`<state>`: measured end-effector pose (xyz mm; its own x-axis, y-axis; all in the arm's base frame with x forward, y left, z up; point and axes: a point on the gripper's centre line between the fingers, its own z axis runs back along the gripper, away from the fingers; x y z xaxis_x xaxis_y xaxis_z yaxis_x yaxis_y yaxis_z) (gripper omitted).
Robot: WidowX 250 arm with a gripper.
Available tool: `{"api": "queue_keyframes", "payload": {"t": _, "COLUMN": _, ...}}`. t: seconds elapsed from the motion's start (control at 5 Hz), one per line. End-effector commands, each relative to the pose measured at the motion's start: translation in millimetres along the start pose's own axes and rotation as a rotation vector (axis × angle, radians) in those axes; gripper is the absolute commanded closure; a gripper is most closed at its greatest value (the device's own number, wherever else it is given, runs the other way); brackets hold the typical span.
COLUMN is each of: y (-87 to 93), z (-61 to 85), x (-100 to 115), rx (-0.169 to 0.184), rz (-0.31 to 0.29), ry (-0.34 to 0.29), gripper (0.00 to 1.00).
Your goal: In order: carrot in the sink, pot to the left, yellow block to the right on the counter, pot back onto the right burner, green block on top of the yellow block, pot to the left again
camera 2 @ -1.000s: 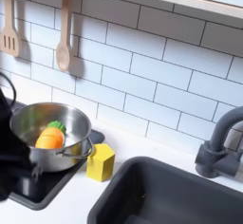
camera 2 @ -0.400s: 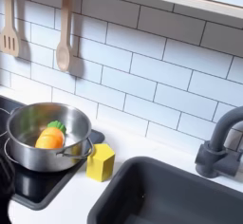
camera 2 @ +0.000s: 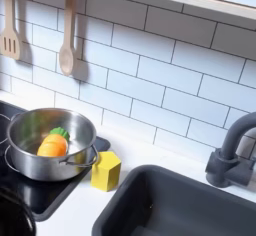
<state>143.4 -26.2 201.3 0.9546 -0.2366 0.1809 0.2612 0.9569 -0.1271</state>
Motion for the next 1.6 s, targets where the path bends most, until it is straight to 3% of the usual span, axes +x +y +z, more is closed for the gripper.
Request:
{"api": "queue_keyframes", "payload": {"t": 0.0, "y": -3.9, "z": 4.2, "x": 0, "rx": 0.230, "rz": 0.026, "ry": -0.009, "gripper": 1.00}}
{"api": "queue_keyframes", "payload": {"t": 0.2, "y": 0.7, "z": 4.7, "x": -1, "rx": 0.178, "rz": 0.174, "ry": -0.008, "gripper": 1.00}}
{"api": "queue_keyframes", "payload": {"t": 0.4, "y": 8.6, "z": 6.9, "x": 0, "rx": 0.188, "rz": 0.259, "ry": -0.003, "gripper": 1.00}}
{"api": "queue_keyframes", "payload": {"t": 0.6, "y": 13.7, "z": 9.9, "x": 1, "rx": 0.152, "rz": 0.314, "ry": -0.016, "gripper": 0.00}}
{"api": "queue_keyframes", "payload": {"t": 1.4, "y": 13.8, "z": 10.4, "x": 1, "rx": 0.157, "rz": 0.315, "ry": -0.017, "gripper": 0.00}}
